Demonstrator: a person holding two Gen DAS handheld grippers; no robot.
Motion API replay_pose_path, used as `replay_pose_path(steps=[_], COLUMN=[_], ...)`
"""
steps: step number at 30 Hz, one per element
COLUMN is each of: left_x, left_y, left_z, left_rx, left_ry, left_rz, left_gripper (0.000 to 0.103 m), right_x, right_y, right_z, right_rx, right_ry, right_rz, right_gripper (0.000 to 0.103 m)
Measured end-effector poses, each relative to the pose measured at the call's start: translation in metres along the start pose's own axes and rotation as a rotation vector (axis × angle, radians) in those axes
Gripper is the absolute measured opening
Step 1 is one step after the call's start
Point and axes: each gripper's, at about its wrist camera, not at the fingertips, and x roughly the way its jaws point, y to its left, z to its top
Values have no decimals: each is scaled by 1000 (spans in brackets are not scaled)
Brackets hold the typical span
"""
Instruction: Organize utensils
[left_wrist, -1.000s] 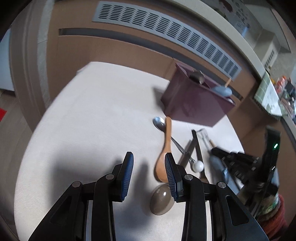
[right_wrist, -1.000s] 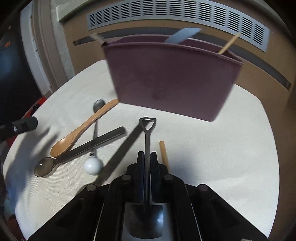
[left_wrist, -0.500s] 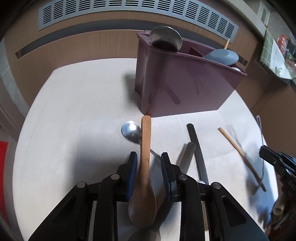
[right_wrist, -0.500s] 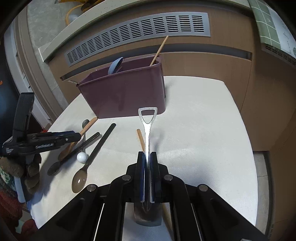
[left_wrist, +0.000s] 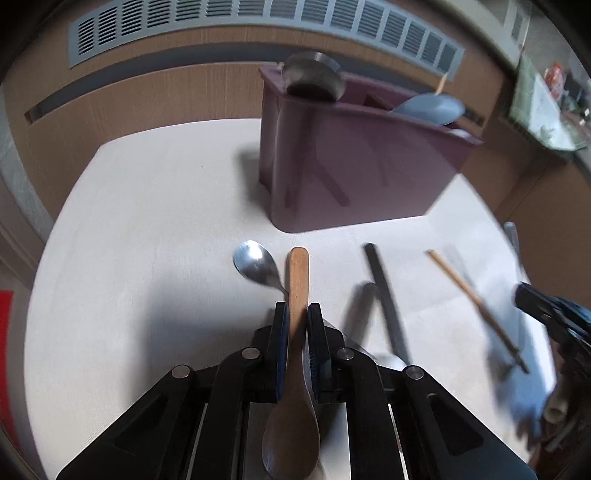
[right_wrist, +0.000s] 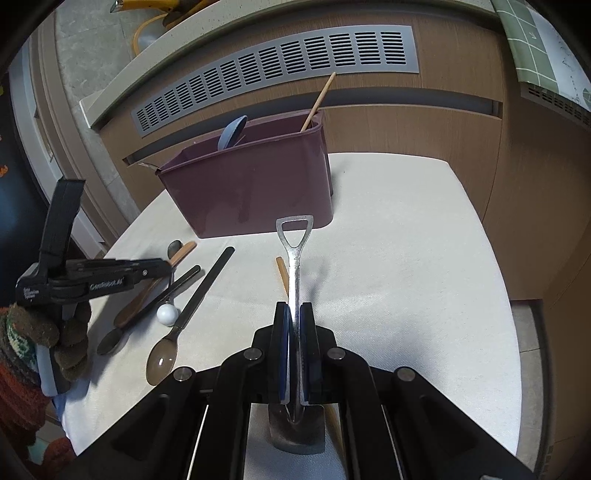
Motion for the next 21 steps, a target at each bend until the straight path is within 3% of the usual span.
replay_pose_path(steps=[8, 11, 17, 21], left_x=[-85, -104, -118, -108], left_y=[1, -4, -10, 9], left_z=[-8, -5, 0, 0], left_rx=[-39, -27, -5, -103], left_ry=[-212, -262, -307, -283], left_rz=[-83, -90, -84, -29], left_gripper=[10, 1, 1, 4], right_x=[-23, -31, -46, -52], right_y=[11, 20, 33, 34], right_z=[6, 9, 15, 15], right_rx=[-19, -39, -81, -83], right_ry=[-67, -92, -136, -150], right_rz=[25, 32, 28, 20], right_gripper=[4, 3, 3, 3])
